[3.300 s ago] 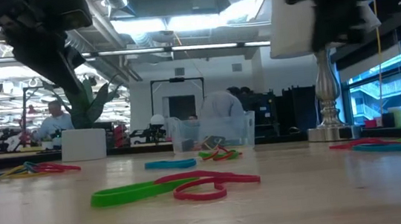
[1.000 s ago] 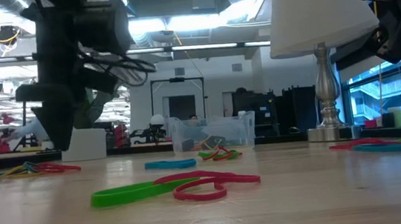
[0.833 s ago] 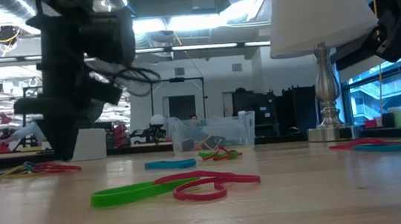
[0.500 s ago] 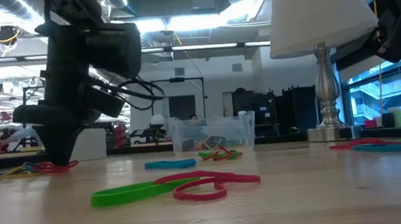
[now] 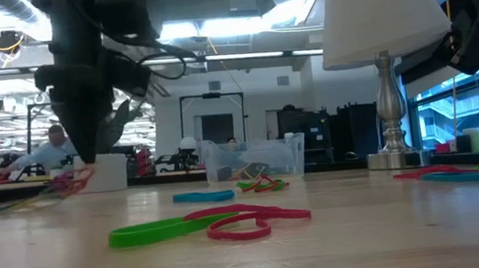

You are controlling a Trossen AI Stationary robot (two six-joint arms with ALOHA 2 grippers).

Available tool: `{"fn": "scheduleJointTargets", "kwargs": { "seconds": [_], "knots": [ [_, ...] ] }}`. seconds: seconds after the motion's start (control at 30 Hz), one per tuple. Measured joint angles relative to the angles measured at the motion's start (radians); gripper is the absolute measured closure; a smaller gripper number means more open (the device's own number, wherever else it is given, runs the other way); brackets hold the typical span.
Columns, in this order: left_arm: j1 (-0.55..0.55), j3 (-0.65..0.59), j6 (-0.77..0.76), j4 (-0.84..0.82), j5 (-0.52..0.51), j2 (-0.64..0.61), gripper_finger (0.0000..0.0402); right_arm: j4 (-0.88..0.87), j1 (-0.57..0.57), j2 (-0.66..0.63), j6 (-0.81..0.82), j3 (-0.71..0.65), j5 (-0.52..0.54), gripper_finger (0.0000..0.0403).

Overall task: Pick and place rubber bands into bin
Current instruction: Put the yellow rubber band into the transparent bin

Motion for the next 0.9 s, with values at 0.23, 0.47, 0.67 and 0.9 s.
{"fn": "scheduleJointTargets", "kwargs": {
  "seconds": [0.23, 0.47, 0.67, 0.9],
  "knots": [
    [-0.002, 0.025, -0.052, -0.019, -0.007, -0.051, 0.04, 0.001, 0.0, 0.0, -0.004, 0.0, 0.0, 0.0398],
    [-0.033, 0.089, -0.079, -0.113, 0.005, -0.086, 0.0399, 0.001, 0.0, 0.0, -0.011, 0.0, 0.0, 0.0398],
    [-0.065, 0.162, -0.127, -0.222, -0.018, -0.11, 0.04, 0.001, 0.0, 0.0, -0.03, 0.0, -0.001, 0.0398],
    [-0.095, 0.233, -0.216, -0.339, -0.055, -0.162, 0.04, 0.001, 0.0, 0.0, -0.035, 0.0, -0.001, 0.0398]
  ]
}}
